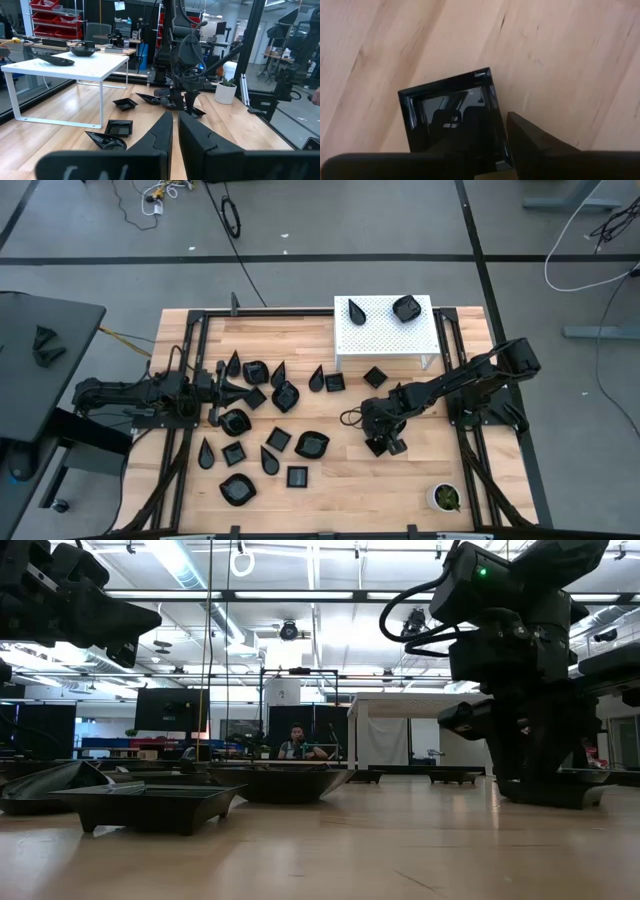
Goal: Pick & Place Mini shaped plates
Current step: Put the black square plate on the shelf
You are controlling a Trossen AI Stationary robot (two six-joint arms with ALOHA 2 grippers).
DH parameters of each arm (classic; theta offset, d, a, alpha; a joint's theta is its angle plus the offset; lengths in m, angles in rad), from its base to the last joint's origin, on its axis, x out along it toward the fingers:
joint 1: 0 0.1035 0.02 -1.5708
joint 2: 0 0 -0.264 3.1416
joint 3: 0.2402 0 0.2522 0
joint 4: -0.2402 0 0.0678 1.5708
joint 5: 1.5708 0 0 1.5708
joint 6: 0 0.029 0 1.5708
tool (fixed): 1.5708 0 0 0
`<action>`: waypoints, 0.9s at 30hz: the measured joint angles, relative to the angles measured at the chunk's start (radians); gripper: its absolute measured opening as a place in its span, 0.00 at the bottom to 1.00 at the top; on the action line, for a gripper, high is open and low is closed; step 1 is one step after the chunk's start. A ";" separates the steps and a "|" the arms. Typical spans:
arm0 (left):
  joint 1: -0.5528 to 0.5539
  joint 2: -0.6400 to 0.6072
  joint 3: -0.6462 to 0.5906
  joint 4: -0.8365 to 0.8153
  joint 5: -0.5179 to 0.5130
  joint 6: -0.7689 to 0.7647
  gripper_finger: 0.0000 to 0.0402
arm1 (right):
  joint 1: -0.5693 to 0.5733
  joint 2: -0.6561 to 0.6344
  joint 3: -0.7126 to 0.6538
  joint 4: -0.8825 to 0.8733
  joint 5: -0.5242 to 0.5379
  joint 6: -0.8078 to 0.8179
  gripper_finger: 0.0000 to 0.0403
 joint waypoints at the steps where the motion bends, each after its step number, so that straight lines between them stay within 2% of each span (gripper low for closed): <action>1: 0.000 0.000 0.000 0.000 0.000 0.000 0.08 | 0.000 0.000 0.000 0.003 0.000 0.000 0.22; 10: 0.000 0.000 0.000 0.000 0.001 -0.002 0.08 | 0.000 -0.001 0.000 0.030 -0.004 0.007 0.03; 16: 0.000 0.000 0.000 0.000 0.001 -0.002 0.08 | -0.004 -0.006 0.049 0.017 -0.007 0.046 0.03; 21: 0.000 0.000 0.000 -0.001 0.001 -0.002 0.08 | -0.023 -0.025 0.202 -0.149 -0.010 0.063 0.03; 27: 0.000 0.000 0.000 -0.001 0.002 -0.002 0.08 | -0.097 -0.092 0.426 -0.458 0.009 -0.016 0.02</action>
